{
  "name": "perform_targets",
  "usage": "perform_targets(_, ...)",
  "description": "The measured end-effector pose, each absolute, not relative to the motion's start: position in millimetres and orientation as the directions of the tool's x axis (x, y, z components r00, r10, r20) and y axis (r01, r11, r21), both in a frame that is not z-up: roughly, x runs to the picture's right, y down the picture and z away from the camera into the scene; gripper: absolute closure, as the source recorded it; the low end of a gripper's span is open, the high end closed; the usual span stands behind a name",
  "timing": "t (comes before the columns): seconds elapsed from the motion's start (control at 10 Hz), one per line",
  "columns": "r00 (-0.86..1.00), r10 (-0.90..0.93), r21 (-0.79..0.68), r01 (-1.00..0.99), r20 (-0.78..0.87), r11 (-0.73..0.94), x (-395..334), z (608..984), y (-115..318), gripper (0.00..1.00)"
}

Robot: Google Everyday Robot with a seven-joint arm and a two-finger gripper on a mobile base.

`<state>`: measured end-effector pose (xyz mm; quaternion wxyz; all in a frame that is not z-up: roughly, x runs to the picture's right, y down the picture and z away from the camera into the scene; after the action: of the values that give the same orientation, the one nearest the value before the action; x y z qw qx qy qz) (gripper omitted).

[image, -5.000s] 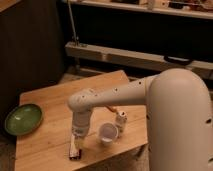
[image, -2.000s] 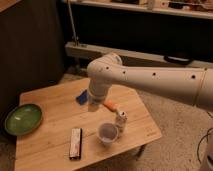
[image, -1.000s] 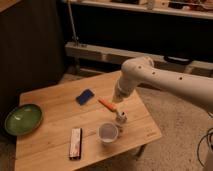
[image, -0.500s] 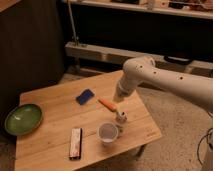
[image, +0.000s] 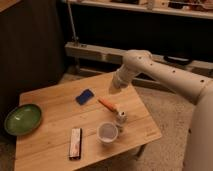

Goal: Place the white sponge in the ceramic bowl

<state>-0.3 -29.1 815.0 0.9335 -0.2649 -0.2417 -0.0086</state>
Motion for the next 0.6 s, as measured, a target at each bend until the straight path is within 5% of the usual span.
perform_targets(0.4,0.806,-0.079,-0.383,0.362,0.587,0.850,-85.7,850.2,-73.9,1.00)
perform_targets(0.5,0.791,-0.109,-0.363,0.393,0.603,0.845,-100.7,853.8,-77.2,0.97)
perform_targets(0.6,0.781,-0.146,-0.341,0.422,0.607,0.840,-119.4,861.2,-82.6,0.84)
